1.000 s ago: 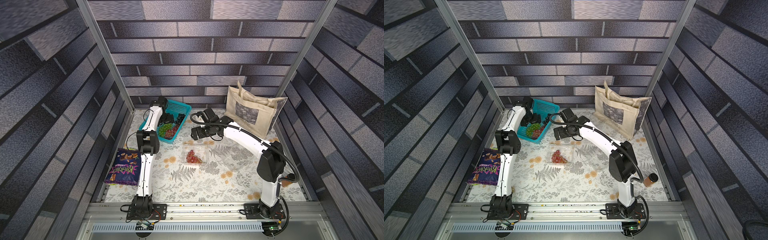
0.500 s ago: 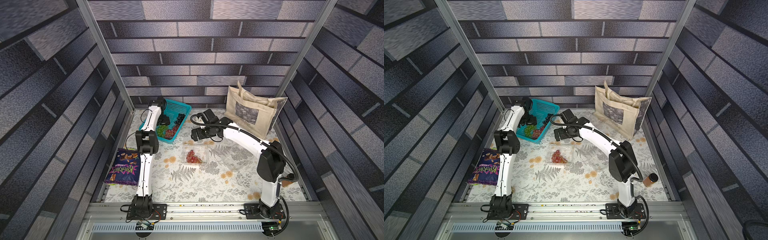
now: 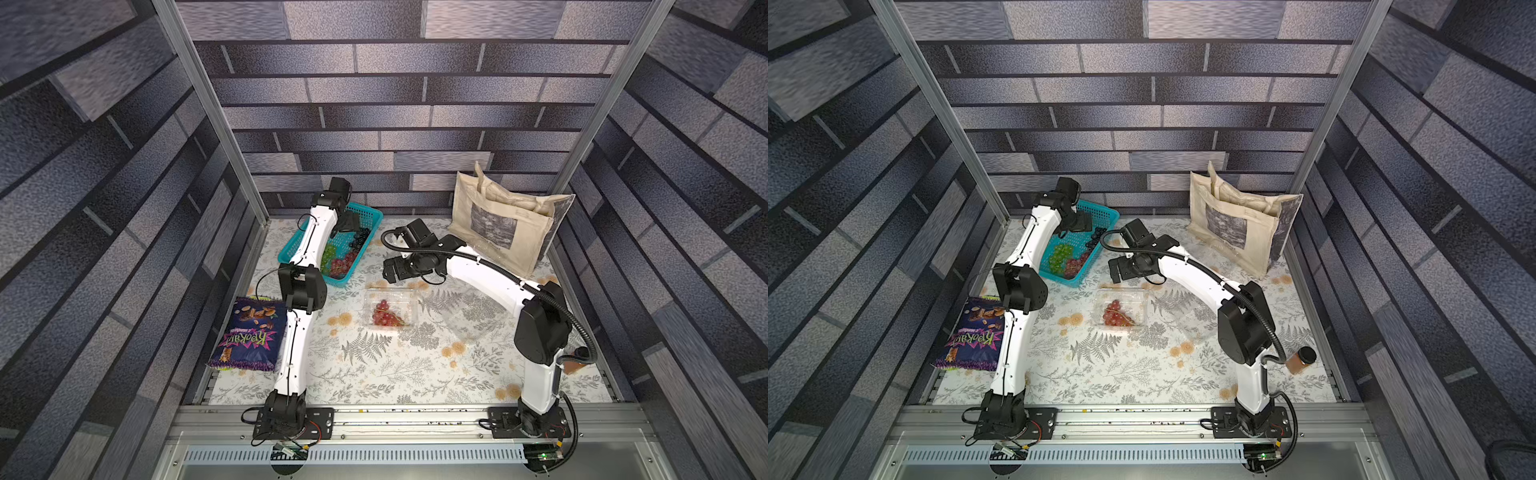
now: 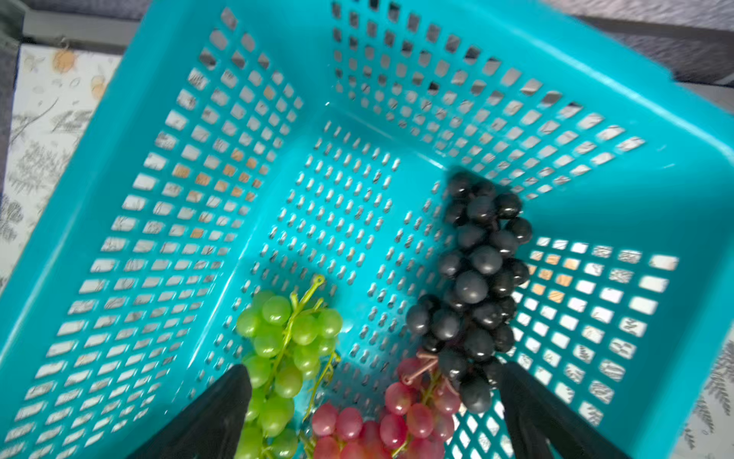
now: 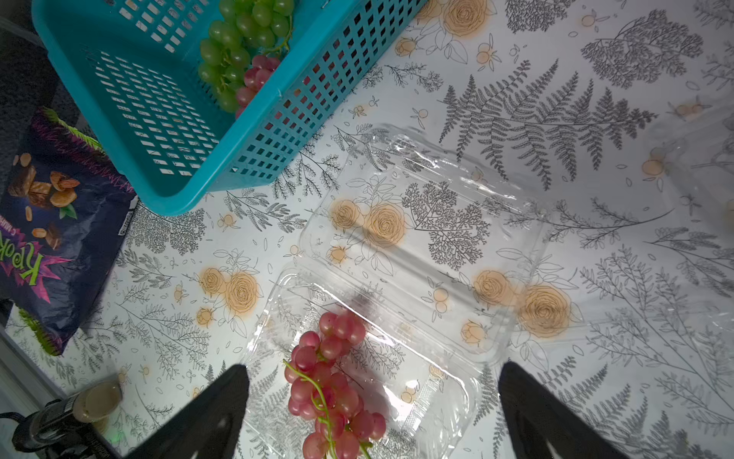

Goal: Pack grapes into containers
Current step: Pick up the grape from the basket.

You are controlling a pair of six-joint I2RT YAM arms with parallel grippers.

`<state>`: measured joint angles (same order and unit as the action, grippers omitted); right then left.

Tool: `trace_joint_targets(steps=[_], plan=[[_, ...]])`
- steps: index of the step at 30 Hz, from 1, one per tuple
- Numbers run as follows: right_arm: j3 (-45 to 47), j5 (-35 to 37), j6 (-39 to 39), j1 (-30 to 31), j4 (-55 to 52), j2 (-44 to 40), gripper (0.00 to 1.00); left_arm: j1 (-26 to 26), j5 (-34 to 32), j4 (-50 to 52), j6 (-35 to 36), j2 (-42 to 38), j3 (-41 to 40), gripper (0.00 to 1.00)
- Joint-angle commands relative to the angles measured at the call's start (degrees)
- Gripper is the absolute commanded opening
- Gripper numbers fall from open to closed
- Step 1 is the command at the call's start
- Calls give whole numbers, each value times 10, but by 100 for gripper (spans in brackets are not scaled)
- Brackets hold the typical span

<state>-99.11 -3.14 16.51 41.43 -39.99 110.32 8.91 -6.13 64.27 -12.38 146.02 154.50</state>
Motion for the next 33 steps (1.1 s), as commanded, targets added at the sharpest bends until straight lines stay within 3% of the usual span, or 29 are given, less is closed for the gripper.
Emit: trace_joint_targets(steps=[1,10,20,25,33], plan=[[10,-2,0,-4,9,-32,100,-24,21,-20,26,27,12,97],[40,-46,5,-4,86,-62,100,-41,97,-37,48,54,12,85],[36,-111,-4,-3,159,-77,100,-42,100,-37,50,77,14,74],[24,-118,3,-3,166,-67,100,-43,100,-35,52,81,13,64],[25,-131,15,0,183,-63,100,-50,77,-20,50,88,11,64]])
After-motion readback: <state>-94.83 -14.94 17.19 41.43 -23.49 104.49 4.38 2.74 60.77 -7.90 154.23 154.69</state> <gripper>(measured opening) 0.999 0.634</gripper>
